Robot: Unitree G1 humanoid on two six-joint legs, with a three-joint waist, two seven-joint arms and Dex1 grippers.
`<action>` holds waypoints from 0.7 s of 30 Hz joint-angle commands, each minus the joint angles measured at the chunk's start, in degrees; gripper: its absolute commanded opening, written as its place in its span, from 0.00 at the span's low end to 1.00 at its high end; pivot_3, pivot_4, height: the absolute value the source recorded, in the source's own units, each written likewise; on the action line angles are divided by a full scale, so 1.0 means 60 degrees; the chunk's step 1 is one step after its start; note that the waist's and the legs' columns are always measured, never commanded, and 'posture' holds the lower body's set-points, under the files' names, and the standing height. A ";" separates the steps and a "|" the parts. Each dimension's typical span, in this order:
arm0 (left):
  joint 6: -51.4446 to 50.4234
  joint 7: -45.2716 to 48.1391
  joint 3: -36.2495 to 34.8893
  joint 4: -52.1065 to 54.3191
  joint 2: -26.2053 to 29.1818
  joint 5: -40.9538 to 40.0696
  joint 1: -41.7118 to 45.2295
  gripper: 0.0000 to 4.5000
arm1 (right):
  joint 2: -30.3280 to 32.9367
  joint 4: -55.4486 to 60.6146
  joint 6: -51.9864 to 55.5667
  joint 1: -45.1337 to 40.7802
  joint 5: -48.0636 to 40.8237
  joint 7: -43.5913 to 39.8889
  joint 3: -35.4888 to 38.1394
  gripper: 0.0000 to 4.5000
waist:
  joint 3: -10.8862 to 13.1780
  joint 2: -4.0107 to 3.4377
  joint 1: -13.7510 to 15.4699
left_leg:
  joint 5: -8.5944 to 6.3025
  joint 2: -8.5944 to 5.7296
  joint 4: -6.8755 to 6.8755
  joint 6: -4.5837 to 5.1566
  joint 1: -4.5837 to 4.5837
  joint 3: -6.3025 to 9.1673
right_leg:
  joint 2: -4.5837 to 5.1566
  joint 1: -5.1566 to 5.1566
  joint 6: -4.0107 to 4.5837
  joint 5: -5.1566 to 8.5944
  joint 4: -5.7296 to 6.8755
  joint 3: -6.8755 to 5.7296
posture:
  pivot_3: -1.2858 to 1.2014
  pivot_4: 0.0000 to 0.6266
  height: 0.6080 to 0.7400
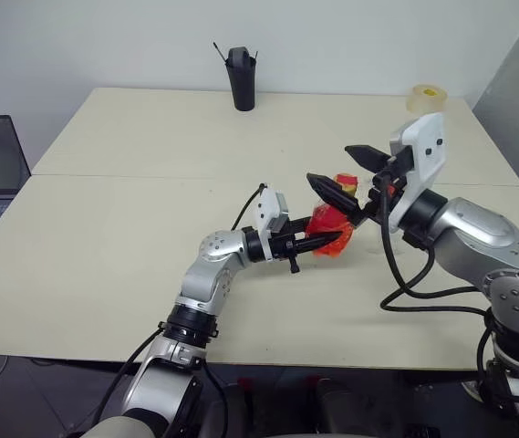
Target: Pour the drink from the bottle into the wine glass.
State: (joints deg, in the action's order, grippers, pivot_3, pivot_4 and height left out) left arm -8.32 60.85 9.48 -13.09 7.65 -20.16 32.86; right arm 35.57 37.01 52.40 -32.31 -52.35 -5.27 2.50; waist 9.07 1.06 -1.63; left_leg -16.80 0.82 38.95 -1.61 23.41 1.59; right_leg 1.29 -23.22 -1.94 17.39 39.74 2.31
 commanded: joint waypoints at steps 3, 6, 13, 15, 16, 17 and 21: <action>0.0154 0.0102 -0.0057 0.0553 0.0034 -0.0232 0.0042 0.23 | 0.0766 0.0896 0.0233 0.1230 -0.0846 -0.0465 0.1752 1.00 | 0.0000 0.0000 0.0018 | -0.0001 -0.0001 0.0000 0.0001 0.0002 0.0000 | 0.0001 0.0000 0.0000 0.0000 -0.0002 0.0002 | 0.52 0.24 1.00; 0.0188 0.0092 -0.0092 0.0493 0.0070 -0.0234 0.0069 0.23 | 0.1399 0.1300 0.0389 0.2490 -0.1797 -0.0800 0.3006 1.00 | 0.0000 0.0000 0.0030 | -0.0001 -0.0003 -0.0001 0.0002 0.0006 0.0002 | 0.0004 0.0005 0.0000 0.0000 -0.0011 0.0003 | 0.52 0.24 1.00; 0.0277 0.0121 -0.0101 0.0323 0.0096 -0.0180 0.0174 0.22 | 0.2145 0.1726 0.0031 0.2867 -0.3297 -0.1399 0.3130 1.00 | 0.0000 0.0000 -0.0058 | -0.0003 -0.0005 -0.0011 0.0005 -0.0026 -0.0024 | -0.0021 0.0009 0.0000 0.0000 0.0009 0.0016 | 0.52 0.24 1.00; 0.0295 0.0128 -0.0103 0.0303 0.0095 -0.0173 0.0193 0.22 | 0.2029 0.1644 -0.0028 0.2168 -0.3273 -0.1154 0.2508 1.00 | 0.0000 -0.0001 -0.0072 | -0.0003 -0.0007 -0.0012 0.0005 -0.0041 -0.0029 | -0.0028 0.0009 0.0000 0.0000 0.0019 0.0026 | 0.52 0.24 1.00; 0.0302 0.0125 -0.0099 0.0288 0.0089 -0.0168 0.0209 0.22 | 0.1951 0.1549 -0.0051 0.1860 -0.3204 -0.1029 0.2272 1.00 | 0.0000 0.0000 -0.0062 | -0.0003 -0.0008 -0.0012 0.0005 -0.0043 -0.0026 | -0.0027 0.0011 0.0001 0.0000 0.0021 0.0025 | 0.52 0.24 1.00; 0.0304 0.0122 -0.0100 0.0296 0.0091 -0.0170 0.0212 0.22 | 0.1768 0.1342 -0.0050 0.1424 -0.3003 -0.0772 0.1957 1.00 | 0.0000 0.0000 -0.0057 | -0.0003 -0.0007 -0.0012 0.0005 -0.0043 -0.0025 | -0.0028 0.0011 0.0001 0.0000 0.0019 0.0023 | 0.52 0.24 1.00; 0.0302 0.0097 -0.0094 0.0345 0.0097 -0.0174 0.0174 0.22 | 0.1227 0.0728 -0.0090 0.0375 -0.2264 -0.0151 0.1215 1.00 | 0.0000 0.0000 -0.0009 | -0.0001 -0.0003 -0.0008 0.0002 -0.0034 -0.0022 | -0.0015 0.0011 0.0000 0.0000 0.0013 0.0019 | 0.52 0.24 1.00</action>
State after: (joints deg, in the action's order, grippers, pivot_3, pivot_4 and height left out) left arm -7.85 60.97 9.31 -13.34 8.63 -20.18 33.05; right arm 43.33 41.75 53.03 -29.05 -67.54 -7.44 9.76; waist 9.07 1.06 -1.68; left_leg -16.81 0.80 38.90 -1.60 23.23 1.46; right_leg 1.23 -23.16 -1.94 17.39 39.81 2.42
